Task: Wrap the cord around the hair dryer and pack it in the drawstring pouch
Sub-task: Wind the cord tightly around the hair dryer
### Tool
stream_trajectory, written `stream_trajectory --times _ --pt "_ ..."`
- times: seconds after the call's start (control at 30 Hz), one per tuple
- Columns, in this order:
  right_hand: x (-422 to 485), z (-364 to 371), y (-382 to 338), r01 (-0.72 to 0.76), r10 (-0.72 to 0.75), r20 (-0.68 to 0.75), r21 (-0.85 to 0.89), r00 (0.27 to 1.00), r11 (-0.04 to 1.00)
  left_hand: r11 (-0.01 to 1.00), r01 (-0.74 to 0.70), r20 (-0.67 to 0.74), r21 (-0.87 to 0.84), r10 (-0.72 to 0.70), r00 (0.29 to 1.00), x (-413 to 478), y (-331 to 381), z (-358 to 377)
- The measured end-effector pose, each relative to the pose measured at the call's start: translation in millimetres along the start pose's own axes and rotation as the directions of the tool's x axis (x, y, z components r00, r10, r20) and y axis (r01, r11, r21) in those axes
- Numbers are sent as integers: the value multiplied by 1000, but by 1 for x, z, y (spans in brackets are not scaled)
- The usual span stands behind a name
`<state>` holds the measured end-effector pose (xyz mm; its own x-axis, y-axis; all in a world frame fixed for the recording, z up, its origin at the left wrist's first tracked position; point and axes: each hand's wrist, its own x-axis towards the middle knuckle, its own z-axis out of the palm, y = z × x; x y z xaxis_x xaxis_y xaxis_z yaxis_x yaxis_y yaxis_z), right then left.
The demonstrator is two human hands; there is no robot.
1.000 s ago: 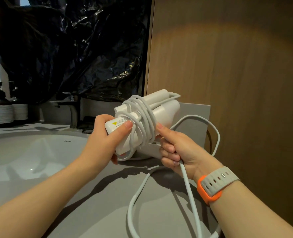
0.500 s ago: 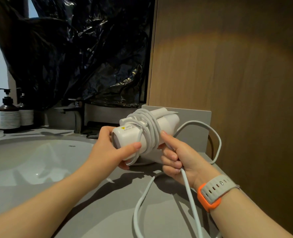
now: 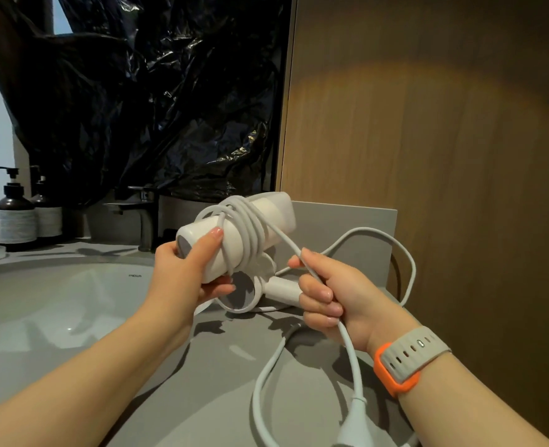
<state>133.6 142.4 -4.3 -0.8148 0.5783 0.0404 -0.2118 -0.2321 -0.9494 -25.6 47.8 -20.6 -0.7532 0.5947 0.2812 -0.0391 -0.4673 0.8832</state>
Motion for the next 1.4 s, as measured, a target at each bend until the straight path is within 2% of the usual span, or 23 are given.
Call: stream_trajectory --times 0.2,0.3,0.5,0.6,0.7,0.8,0.9,1.13,1.23,1.4 --pt "1 11 7 77 -62 70 -239 996 968 988 78 23 -131 -76 997 -2 3 -2" --pt "-1 10 5 127 -105 91 -292 990 948 978 112 31 -178 -108 994 -4 5 0" --pt "-7 12 0 141 -102 123 -371 987 918 958 163 59 -237 -154 986 -5 11 0" --pt "-11 11 -3 137 -92 129 -411 987 901 914 271 68 -302 -263 962 -3 14 -5" --pt "-11 9 -2 138 -106 93 -483 990 865 824 429 155 -370 -401 903 -1 18 -11" --pt "-6 7 1 137 -154 17 -563 988 815 807 495 240 -322 -436 867 -1 18 -12" --pt "-5 4 1 110 -159 -38 -569 986 815 811 530 289 -248 -461 839 -2 14 -10" --pt "-1 3 0 170 -307 -156 -565 939 807 858 503 340 -98 -447 828 0 9 -12" --pt "-1 1 -2 174 -299 -139 -561 944 810 857 513 361 -59 -460 811 1 6 -15" --pt "-5 -3 -4 286 -368 -33 -565 929 774 873 487 456 8 -436 775 0 11 -13"
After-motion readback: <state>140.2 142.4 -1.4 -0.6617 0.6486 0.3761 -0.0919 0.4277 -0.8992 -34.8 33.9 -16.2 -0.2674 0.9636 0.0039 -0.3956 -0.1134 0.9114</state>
